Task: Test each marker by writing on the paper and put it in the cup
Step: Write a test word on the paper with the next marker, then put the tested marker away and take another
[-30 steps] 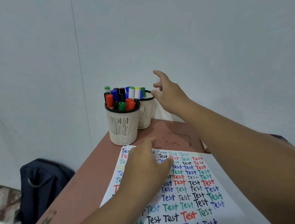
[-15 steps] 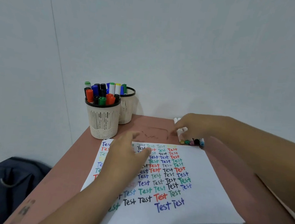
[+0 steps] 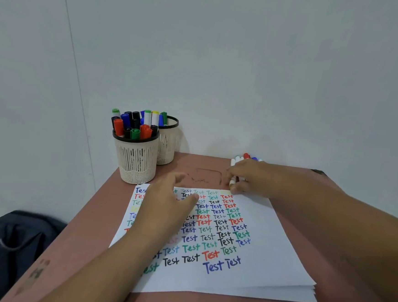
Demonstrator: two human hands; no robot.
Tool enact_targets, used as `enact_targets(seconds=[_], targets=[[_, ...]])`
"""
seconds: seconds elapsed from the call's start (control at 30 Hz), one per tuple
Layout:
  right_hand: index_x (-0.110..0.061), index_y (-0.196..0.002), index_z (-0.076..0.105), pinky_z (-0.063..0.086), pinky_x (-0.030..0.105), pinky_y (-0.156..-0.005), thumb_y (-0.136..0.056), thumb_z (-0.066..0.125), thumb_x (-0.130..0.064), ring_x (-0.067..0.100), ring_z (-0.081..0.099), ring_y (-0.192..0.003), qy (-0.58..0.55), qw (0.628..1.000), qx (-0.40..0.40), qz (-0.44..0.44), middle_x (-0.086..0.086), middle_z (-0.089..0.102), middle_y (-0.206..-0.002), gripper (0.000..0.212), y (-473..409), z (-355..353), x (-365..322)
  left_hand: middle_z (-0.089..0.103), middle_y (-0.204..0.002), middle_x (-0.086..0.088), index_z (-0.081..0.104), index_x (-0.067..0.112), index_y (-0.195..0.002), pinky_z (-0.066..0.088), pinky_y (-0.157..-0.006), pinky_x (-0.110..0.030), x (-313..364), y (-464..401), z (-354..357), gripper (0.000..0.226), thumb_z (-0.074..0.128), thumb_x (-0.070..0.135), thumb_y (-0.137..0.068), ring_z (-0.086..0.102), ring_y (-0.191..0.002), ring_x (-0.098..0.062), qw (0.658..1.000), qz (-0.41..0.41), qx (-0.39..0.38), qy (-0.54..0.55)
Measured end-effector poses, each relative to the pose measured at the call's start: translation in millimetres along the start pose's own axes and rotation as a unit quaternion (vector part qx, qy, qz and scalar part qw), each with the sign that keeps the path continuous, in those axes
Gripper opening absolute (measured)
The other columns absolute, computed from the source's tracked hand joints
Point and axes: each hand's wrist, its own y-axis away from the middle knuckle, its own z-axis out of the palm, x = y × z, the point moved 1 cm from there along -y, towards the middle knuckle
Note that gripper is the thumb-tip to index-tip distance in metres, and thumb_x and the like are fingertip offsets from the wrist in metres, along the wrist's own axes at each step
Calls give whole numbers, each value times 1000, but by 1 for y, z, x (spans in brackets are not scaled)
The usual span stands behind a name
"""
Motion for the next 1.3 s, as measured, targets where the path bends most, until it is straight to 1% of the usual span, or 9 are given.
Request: enact_targets(seconds=[0.13,0.3,0.57,0.73,0.83,0.93,1.0,1.17,1.3], targets=[[-38,-106,67,47,40,-89,-103,57,-36,5,54,-94,-84,995,55,-15,-16,63,-96,10,20,-4,-16,53,-139,16,51,34,-138,37,-103,-25,0,0,0,54,73,35,-89,47,-127,-4,1000,4,0,-5],[-30,-107,63,41,11,-65,-107,54,-25,-8,56,-69,-318,940,121,-26,-29,66,-77,10,54,-16,-42,49,-144,16,49,37,-140,36,-114,-34,1,2,-1,56,72,37,-89,39,-136,-8,999,18,-7,-32],[-8,-105,62,62,40,-91,-108,45,-13,31,75,-102,-658,729,190,-1,15,77,-109,18,84,-8,-70,49,-144,15,47,40,-146,29,-115,-36,6,5,0,60,71,40,-91,35,-137,-12,995,65,-25,-74],[0,-104,63,62,39,-89,-108,44,-8,38,74,-105,-759,628,173,8,22,75,-110,21,102,0,-78,64,-85,11,68,35,-89,45,-69,-31,7,4,0,10,69,26,-93,56,-81,-13,997,82,8,-5],[-1,-98,71,63,36,-88,-104,52,0,29,76,-99,-683,699,209,43,14,78,-102,20,106,1,-74,58,-72,7,60,32,-71,34,-58,-26,5,7,-2,26,69,22,-93,50,-67,-9,998,48,23,26],[-22,-85,76,51,13,-71,-95,69,-10,1,67,-74,-406,877,253,50,-15,73,-77,17,109,0,-67,61,-76,8,60,35,-73,33,-57,-22,7,9,-3,27,72,19,-91,53,-69,-7,998,45,23,27],[-29,-90,78,43,16,-65,-92,74,-19,6,61,-72,-242,936,257,10,-16,70,-74,11,108,1,-67,63,-78,8,61,35,-76,34,-56,-19,8,10,-3,25,73,18,-91,54,-69,-6,998,45,22,26],[-24,-117,76,29,18,-58,-99,65,-40,13,47,-85,21,972,222,-71,-7,53,-80,26,99,3,-82,63,-84,12,56,37,-97,41,-56,-9,9,10,-5,31,72,11,-90,59,-73,0,997,62,40,34],[-23,-118,76,47,34,-80,-100,64,-41,15,44,-92,-27,975,218,-27,-6,61,-95,29,92,4,-91,61,-92,5,42,25,-135,46,-60,-11,7,10,-5,61,74,7,-87,59,-74,-1,990,57,83,100]])
